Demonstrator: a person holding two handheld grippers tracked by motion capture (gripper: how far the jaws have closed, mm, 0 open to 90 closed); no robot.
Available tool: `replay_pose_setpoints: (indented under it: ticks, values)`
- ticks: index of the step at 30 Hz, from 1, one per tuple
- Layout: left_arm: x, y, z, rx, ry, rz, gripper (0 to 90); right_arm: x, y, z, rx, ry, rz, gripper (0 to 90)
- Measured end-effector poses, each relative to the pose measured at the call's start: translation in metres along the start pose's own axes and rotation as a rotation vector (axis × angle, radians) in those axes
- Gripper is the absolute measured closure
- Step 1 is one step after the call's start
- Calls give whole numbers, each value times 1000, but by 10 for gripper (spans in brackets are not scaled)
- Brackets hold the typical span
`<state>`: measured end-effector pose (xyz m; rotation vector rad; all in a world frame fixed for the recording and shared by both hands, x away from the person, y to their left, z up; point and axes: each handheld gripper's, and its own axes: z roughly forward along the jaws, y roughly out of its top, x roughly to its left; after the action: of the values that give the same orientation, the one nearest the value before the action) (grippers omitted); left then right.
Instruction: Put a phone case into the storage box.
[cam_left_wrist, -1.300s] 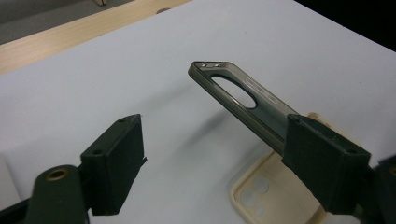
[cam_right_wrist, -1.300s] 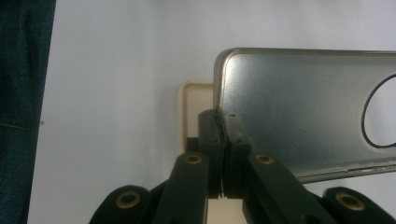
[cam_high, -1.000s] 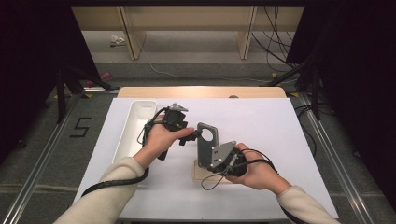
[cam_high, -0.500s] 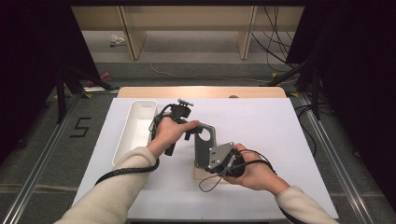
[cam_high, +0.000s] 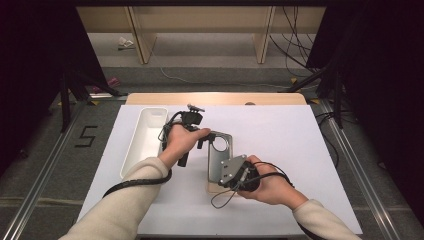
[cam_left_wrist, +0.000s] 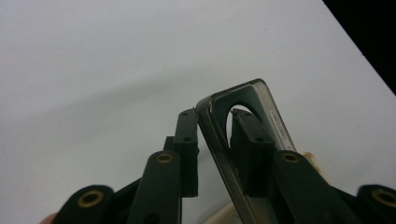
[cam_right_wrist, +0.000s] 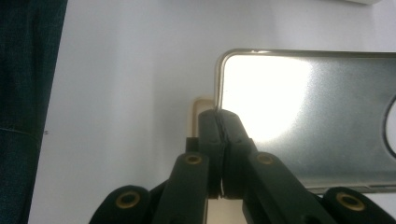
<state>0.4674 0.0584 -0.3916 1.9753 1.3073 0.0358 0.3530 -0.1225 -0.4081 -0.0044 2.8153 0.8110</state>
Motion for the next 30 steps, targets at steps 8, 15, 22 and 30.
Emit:
replay_pose_setpoints:
  ticks: [8, 15, 22, 30]
  values:
    - [-4, 1, -5, -53, -86, -83, 796, 0, -1, 8, 16, 12, -4, 893]
    - [-14, 1, -12, -112, -133, -51, 824, -2, -3, 14, 42, -12, 3, 888]
    - [-25, 4, -26, -222, -90, 101, 824, -8, -8, 10, -7, -84, 47, 667]
    - [-16, 5, -41, -324, -56, 183, 822, -17, -21, -1, -113, -180, 176, 367]
